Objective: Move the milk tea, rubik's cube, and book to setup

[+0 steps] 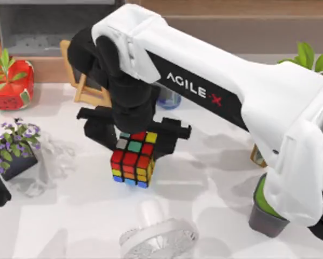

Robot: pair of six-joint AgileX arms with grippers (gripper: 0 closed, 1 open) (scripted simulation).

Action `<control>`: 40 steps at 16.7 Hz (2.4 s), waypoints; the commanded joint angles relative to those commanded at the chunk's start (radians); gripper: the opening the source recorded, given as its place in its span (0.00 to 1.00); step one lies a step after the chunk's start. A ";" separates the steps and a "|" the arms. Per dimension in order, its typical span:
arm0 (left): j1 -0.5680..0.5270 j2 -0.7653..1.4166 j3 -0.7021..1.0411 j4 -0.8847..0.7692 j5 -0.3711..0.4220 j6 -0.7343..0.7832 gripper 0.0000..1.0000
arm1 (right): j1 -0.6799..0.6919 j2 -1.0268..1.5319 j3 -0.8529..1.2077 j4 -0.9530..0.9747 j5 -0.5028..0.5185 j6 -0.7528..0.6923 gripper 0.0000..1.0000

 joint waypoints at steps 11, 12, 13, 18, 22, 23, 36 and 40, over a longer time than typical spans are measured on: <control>0.000 0.000 0.000 0.000 0.000 0.000 1.00 | -0.044 -0.083 -0.039 0.079 -0.031 -0.058 0.00; 0.000 0.000 0.000 0.000 0.000 0.000 1.00 | -0.066 -0.125 -0.069 0.131 -0.046 -0.085 0.00; 0.000 0.000 0.000 0.000 0.000 0.000 1.00 | -0.092 -0.175 -0.102 0.192 -0.063 -0.115 0.00; 0.000 0.000 0.000 0.000 0.000 0.000 1.00 | -0.282 -0.507 -0.285 0.596 -0.158 -0.310 0.00; 0.000 0.000 0.000 0.000 0.000 0.000 1.00 | -0.497 -0.780 -0.459 0.962 -0.223 -0.499 0.00; 0.000 0.000 0.000 0.000 0.000 0.000 1.00 | -0.556 -0.837 -0.507 1.049 -0.235 -0.550 0.00; 0.000 0.000 0.000 0.000 0.000 0.000 1.00 | -1.125 -1.071 -1.086 1.589 -0.266 -1.092 0.00; 0.000 0.000 0.000 0.000 0.000 0.000 1.00 | -1.122 -1.070 -1.085 1.587 -0.265 -1.090 0.00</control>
